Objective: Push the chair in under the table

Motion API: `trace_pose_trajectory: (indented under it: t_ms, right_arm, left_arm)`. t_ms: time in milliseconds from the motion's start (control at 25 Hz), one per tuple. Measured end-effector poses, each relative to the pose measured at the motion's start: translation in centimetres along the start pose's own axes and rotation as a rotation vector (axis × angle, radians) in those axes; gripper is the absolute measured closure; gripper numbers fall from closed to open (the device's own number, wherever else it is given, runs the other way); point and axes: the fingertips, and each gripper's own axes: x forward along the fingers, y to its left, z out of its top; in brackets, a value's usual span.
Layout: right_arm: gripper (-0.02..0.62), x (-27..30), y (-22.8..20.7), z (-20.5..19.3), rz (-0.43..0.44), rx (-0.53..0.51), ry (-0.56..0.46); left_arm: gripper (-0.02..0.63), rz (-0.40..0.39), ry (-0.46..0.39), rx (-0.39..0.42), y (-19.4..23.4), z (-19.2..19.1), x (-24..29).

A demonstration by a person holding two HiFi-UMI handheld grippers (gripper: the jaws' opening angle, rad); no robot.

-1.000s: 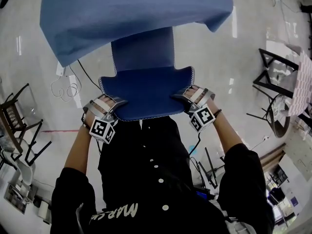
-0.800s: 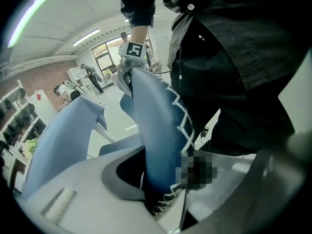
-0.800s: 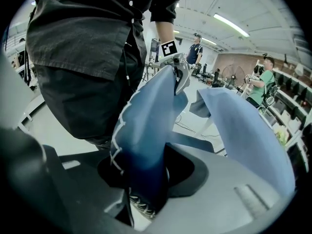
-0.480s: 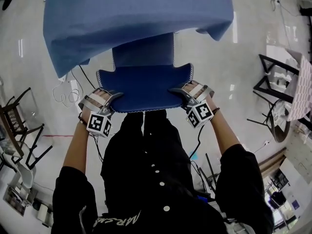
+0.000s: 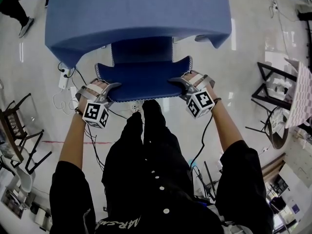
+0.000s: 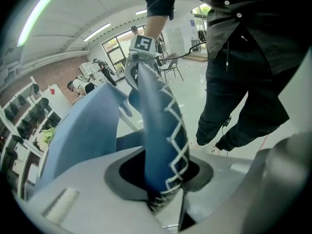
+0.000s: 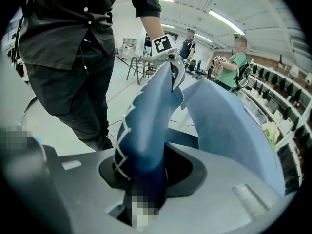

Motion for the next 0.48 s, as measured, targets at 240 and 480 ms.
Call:
trace_pose_trajectory:
  t_ms: [240,480]
  right_arm:
    - [0.430,0.3,-2.6,-0.6,-0.002,0.003,-0.001]
    - [0.439,1.0,-7.0,-2.4,-0.058,0.020,0.020]
  left_arm:
    - [0.459,0.002,0.005,-0.020,2.8,-1.3,0.2]
    - [0.462,0.029,0.033,-0.035,7.3,-3.4,1.2]
